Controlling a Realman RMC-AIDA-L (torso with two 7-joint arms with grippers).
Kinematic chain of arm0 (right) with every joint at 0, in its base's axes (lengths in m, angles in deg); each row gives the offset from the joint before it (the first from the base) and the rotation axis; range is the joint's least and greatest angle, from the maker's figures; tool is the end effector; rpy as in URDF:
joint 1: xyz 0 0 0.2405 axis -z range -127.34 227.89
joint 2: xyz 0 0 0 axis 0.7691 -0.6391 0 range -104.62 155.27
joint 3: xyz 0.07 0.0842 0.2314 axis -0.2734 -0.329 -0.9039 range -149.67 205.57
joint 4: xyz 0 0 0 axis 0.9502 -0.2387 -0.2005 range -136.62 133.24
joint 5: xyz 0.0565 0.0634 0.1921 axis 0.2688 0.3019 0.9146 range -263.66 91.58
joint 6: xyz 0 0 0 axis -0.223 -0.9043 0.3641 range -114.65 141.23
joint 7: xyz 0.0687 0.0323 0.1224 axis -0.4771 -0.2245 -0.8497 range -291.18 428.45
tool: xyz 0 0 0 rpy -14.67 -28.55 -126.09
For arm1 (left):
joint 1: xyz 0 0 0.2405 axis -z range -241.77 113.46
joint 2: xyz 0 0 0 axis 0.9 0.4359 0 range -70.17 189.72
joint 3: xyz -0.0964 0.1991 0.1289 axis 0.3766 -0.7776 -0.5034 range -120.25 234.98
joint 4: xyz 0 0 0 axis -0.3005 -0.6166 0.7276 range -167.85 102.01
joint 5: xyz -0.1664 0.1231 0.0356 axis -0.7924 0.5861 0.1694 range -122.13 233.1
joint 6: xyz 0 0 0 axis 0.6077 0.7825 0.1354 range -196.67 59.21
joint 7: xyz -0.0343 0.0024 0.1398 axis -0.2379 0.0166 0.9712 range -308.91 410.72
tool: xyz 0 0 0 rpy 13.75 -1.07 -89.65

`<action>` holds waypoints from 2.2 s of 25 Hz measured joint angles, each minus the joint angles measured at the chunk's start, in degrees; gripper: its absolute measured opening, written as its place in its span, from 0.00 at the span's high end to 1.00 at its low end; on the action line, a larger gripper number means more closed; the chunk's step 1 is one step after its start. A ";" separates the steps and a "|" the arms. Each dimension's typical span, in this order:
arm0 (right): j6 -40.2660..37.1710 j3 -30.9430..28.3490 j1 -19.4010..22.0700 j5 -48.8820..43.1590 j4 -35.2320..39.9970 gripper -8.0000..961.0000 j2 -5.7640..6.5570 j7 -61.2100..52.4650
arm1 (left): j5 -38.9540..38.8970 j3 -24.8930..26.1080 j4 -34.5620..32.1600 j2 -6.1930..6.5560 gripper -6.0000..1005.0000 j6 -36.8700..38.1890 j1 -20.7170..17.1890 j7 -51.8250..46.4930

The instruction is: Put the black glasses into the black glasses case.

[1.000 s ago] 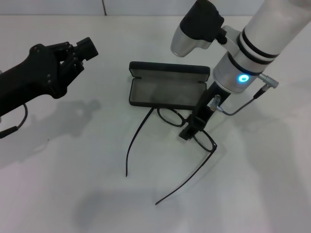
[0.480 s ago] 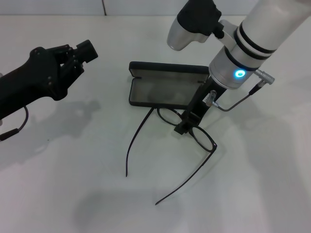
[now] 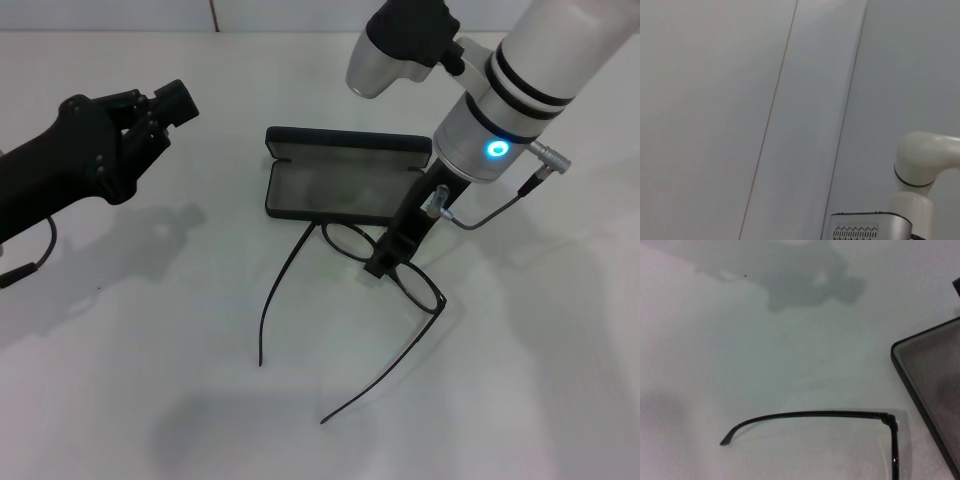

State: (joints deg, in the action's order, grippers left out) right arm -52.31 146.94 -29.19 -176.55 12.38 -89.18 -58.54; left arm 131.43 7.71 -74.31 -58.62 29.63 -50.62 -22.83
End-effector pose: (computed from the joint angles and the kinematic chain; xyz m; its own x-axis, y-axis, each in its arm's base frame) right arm 0.0822 0.4023 -0.1070 0.8579 -0.3774 0.3487 -0.3691 -0.9247 -0.0930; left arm -0.2694 0.2753 0.0556 0.5000 0.0963 0.8606 0.5062 -0.8389 -0.2002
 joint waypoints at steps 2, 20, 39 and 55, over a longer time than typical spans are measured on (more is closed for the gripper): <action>-0.14 0.00 0.00 -0.02 0.00 0.70 0.01 -0.06 | -0.01 0.00 0.00 0.01 0.95 -0.01 0.00 0.00; 0.00 -0.12 1.97 -2.74 4.22 0.82 0.59 -1.06 | 0.08 0.00 0.80 0.01 0.95 -0.11 -0.02 -0.01; -25.19 -53.25 36.64 -21.26 42.21 0.95 0.05 16.68 | -6.16 0.00 0.74 -0.32 0.95 8.65 -0.55 0.76; -29.23 -58.73 45.21 2.09 29.79 0.95 -1.18 40.72 | -9.65 -12.03 5.29 -1.23 0.95 15.54 9.34 1.77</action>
State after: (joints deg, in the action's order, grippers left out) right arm -81.55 88.21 16.02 -174.47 42.16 -90.36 -17.82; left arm 121.78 -4.32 -69.02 -59.84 45.17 -41.28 -21.06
